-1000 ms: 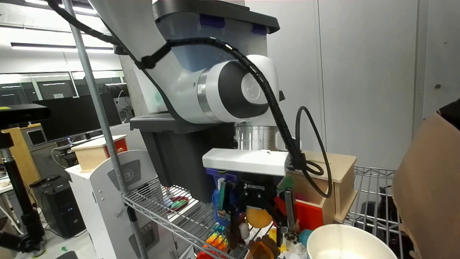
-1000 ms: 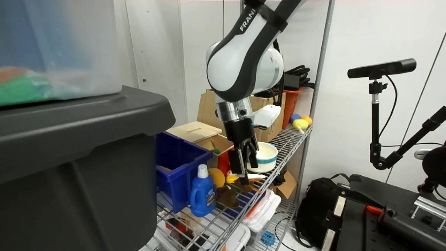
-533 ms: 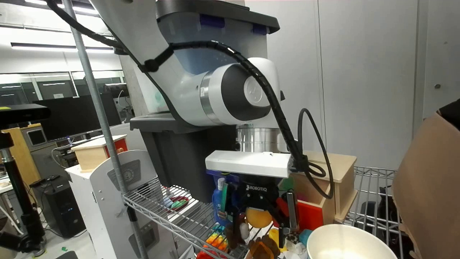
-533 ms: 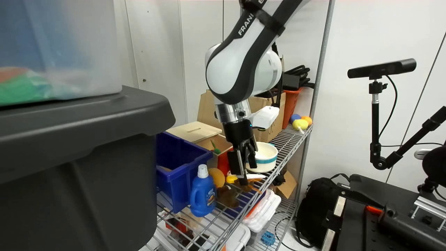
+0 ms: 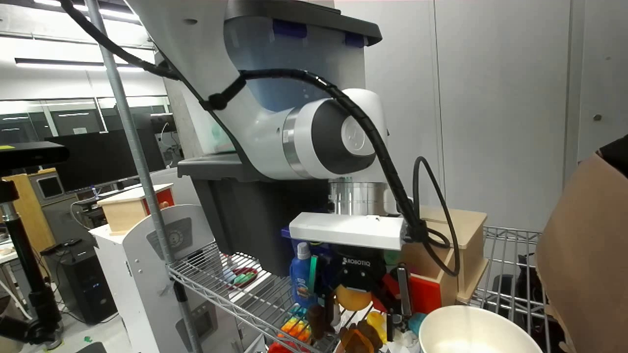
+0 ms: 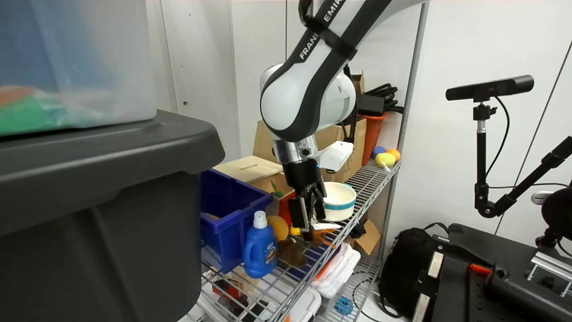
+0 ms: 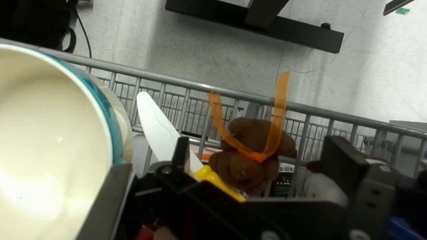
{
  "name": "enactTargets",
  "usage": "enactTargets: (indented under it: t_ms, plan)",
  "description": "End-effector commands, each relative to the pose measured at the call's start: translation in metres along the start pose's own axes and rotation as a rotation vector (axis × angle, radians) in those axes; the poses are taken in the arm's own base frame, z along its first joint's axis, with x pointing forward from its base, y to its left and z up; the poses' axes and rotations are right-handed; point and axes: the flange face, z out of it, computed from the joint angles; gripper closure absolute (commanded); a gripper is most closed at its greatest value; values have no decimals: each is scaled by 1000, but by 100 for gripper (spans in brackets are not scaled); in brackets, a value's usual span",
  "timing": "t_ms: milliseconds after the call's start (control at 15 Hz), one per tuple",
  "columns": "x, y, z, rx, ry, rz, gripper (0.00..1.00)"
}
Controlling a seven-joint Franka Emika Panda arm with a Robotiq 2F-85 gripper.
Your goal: Put the brown bear with the orange ribbon in the dish
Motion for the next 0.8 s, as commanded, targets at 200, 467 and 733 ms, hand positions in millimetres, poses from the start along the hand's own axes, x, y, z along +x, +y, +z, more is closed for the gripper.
enactTargets:
  t_ms: [200,467,733]
  plan:
    - [13,5,-1,-16,-1,-29,38]
    - [16,5,0,-18,0,-35,70]
    - [18,5,2,-23,2,-40,98]
